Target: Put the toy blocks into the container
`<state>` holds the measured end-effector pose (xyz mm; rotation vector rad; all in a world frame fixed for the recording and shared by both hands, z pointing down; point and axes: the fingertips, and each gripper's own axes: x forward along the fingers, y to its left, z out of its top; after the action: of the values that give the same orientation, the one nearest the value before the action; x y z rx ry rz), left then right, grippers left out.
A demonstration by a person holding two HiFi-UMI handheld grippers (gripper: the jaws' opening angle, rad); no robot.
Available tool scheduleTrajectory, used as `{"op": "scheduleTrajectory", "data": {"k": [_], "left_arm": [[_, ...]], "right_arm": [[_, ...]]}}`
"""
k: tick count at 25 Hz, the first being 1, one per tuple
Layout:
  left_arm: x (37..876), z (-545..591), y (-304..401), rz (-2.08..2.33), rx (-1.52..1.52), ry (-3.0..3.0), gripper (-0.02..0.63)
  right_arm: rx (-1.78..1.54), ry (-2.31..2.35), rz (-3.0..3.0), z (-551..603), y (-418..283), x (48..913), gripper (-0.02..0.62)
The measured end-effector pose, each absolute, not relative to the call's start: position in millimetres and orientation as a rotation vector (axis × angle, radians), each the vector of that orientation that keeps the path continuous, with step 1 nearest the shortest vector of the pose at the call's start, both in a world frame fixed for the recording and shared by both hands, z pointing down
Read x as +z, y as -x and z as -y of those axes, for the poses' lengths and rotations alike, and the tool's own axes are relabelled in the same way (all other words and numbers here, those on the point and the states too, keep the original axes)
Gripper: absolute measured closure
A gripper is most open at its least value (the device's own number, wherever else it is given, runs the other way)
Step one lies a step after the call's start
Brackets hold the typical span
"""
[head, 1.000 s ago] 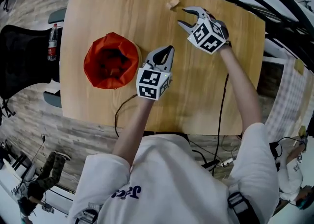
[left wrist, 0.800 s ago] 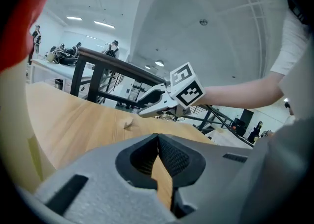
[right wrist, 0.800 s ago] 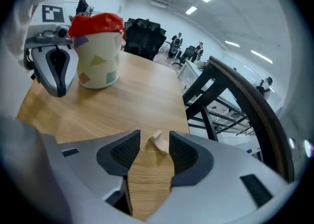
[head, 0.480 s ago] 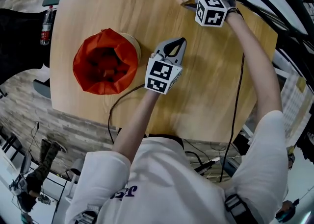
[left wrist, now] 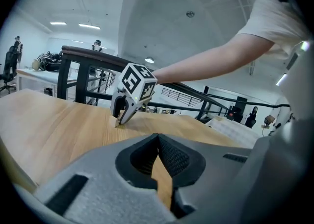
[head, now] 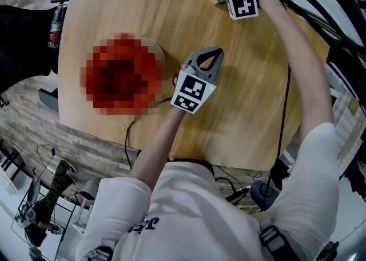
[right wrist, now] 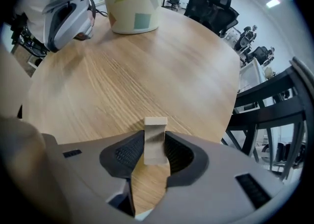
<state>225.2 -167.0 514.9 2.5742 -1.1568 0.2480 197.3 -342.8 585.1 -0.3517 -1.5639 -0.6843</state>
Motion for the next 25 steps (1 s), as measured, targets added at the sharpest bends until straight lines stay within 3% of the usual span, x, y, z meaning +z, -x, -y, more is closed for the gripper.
{"op": "scheduleTrajectory", "data": {"k": [14,25], "left_arm": [[499.6,159.0,-226.3,1.145,0.241,-2.599,0.592],[465.0,129.6,-215.4,1.121,0.229,-2.657,0.592]], "right_arm": [[-0.606,0.276,1.633,332.1,-197.3,581.7,0.463],[-0.705,0.178,1.643,276.0,-186.2,526.6,0.463]]}}
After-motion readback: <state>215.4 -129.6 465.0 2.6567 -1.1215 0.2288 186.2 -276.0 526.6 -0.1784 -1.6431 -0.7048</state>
